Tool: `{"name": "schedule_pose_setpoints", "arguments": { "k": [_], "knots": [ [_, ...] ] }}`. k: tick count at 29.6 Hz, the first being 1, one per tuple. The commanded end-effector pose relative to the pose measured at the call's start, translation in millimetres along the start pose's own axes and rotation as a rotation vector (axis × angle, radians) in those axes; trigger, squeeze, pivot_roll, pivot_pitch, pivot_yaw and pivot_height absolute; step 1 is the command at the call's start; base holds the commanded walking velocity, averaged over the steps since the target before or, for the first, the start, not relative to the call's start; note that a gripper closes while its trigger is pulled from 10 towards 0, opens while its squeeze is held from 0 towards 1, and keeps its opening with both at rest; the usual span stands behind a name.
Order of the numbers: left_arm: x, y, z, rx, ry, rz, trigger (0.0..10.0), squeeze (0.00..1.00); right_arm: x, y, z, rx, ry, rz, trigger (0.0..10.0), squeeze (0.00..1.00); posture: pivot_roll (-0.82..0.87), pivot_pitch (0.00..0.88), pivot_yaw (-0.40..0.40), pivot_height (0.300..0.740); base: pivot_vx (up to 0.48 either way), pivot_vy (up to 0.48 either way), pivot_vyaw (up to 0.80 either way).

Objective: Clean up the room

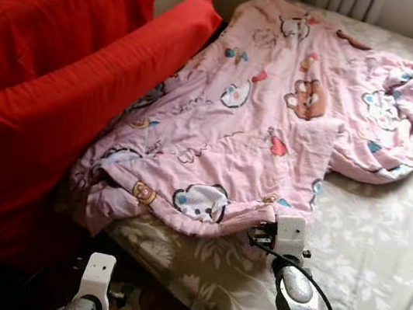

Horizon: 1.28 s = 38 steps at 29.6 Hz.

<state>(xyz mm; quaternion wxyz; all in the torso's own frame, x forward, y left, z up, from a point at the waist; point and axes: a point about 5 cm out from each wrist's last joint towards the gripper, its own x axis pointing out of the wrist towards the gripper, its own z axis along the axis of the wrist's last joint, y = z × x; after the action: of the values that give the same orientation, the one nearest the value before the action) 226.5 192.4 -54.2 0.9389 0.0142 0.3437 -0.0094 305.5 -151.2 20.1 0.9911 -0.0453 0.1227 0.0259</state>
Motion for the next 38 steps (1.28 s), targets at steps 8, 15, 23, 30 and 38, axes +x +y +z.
{"name": "schedule_pose_setpoints", "arguments": {
  "k": [8, 15, 23, 30, 38],
  "knots": [
    [-5.3, 7.6, -15.0, -0.008, 0.054, 0.013, 10.0, 0.00, -2.9, -5.2, -7.5, 0.009, 0.032, -0.050, 10.0, 0.00, -0.03, 0.220, 0.084, 0.740, 0.000, 0.000, 0.00],
    [-5.2, 7.0, -14.7, -0.011, 0.052, 0.011, 10.0, 0.00, -3.1, -4.9, -3.2, 0.016, -0.012, -0.060, 10.0, 0.00, -0.03, 0.215, 0.084, 0.740, 0.000, 0.000, 0.00],
    [-4.6, 5.9, -13.8, -0.012, 0.050, 0.011, 10.0, 0.00, -1.4, -10.6, 7.7, 0.021, -0.086, -0.108, 10.0, 0.00, -0.03, 0.209, 0.084, 0.740, -0.215, 0.000, 0.00],
    [-4.8, 4.9, -14.5, -0.012, 0.051, 0.007, 10.0, 0.00, -0.6, -12.4, 15.4, 0.025, -0.135, -0.136, 10.0, 0.00, -0.03, 0.198, 0.086, 0.740, -0.262, 0.000, 0.00],
    [-4.8, 4.9, -14.5, -0.012, 0.051, 0.007, 10.0, 0.00, -0.6, -12.4, 15.4, 0.025, -0.135, -0.136, 10.0, 0.00, -0.03, 0.198, 0.086, 0.740, -0.292, 0.000, 0.00]
  ]
}}
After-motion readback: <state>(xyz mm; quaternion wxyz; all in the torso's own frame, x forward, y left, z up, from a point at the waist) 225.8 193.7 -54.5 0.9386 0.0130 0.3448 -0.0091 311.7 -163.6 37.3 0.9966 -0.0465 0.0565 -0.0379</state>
